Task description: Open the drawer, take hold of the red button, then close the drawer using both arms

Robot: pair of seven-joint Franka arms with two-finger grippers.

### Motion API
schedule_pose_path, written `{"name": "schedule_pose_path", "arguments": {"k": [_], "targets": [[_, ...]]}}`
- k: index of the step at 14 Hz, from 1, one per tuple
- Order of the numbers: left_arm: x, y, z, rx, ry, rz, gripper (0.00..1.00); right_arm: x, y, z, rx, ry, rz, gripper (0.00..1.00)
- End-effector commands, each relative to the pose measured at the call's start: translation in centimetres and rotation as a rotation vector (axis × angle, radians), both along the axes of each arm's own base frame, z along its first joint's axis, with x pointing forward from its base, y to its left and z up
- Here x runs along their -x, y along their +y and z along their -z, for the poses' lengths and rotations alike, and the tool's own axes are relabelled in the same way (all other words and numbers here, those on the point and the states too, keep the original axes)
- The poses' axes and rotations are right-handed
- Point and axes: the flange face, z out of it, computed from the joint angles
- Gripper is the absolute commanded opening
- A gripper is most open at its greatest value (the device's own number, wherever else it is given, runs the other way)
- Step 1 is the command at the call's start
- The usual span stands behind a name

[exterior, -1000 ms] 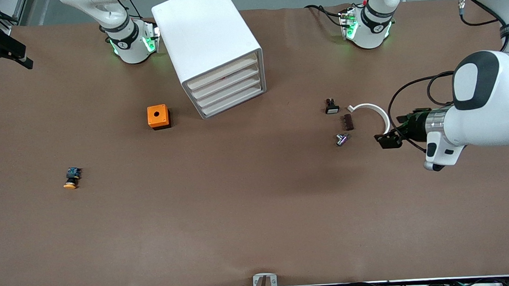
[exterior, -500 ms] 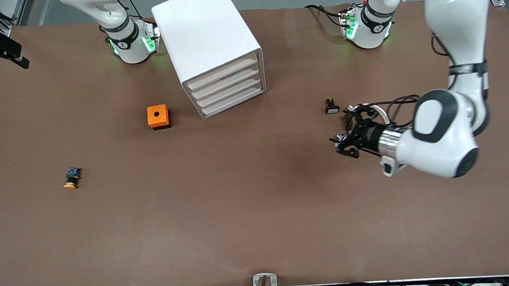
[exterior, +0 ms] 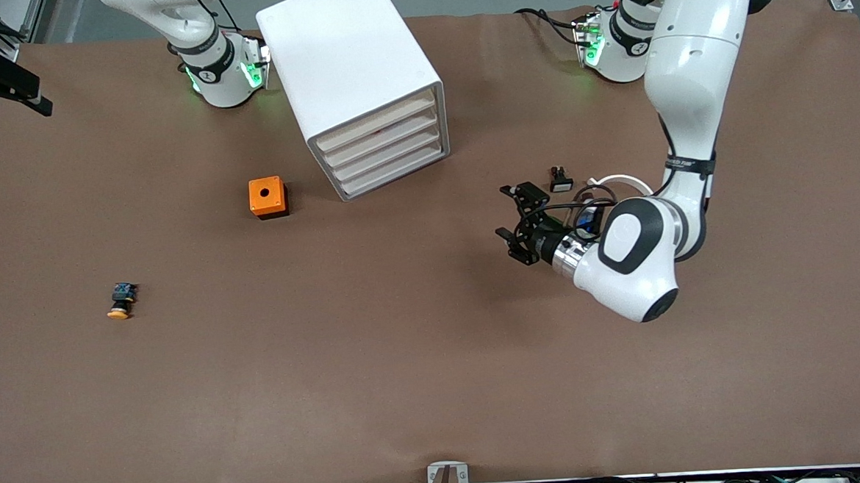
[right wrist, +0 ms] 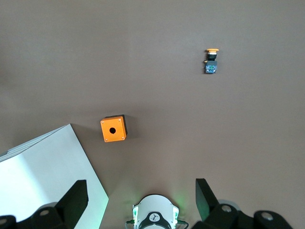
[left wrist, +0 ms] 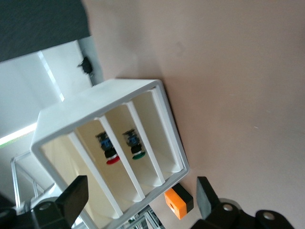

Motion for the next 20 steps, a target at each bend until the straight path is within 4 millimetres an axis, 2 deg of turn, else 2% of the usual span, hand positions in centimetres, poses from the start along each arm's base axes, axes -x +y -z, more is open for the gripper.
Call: {"name": "schedule_pose_path", "arguments": {"k": [1, 2, 6, 12, 15, 18, 19, 20], "targets": [[1.1, -2.6, 1.1, -0.005, 0.127, -0.019, 1.00, 0.0, -0.1, -0.4, -0.001, 0.005, 0.010, 1.00], [1.7, -3.3, 1.6, -0.004, 0.160, -0.016, 1.00, 0.0, 0.0, -0.4, -0.001, 0.005, 0.008, 1.00], [6.5, -8.5, 4.1, -0.059, 0.313, 0.089, 1.00, 0.3, -0.5, -0.3, 0.000, 0.023, 0.010, 1.00], [10.7, -12.5, 5.4, -0.088, 0.378, 0.185, 1.00, 0.1, -0.9, -0.4, 0.000, 0.016, 0.026, 1.00], [11.4, -13.7, 5.7, -0.059, 0.404, 0.179, 0.98, -1.7, -1.1, 1.8, 0.004, 0.058, 0.026, 1.00], [11.7, -14.0, 6.8, -0.050, 0.430, 0.169, 0.74, -6.0, -1.4, 8.9, 0.000, 0.196, 0.027, 1.00], [11.9, -14.2, 7.1, -0.053, 0.431, 0.167, 0.61, -6.9, -2.3, 10.8, -0.002, 0.230, 0.039, 1.00], [12.1, -14.4, 7.5, -0.057, 0.431, 0.166, 0.56, -7.1, -3.3, 11.3, -0.004, 0.237, 0.055, 1.00]]}}
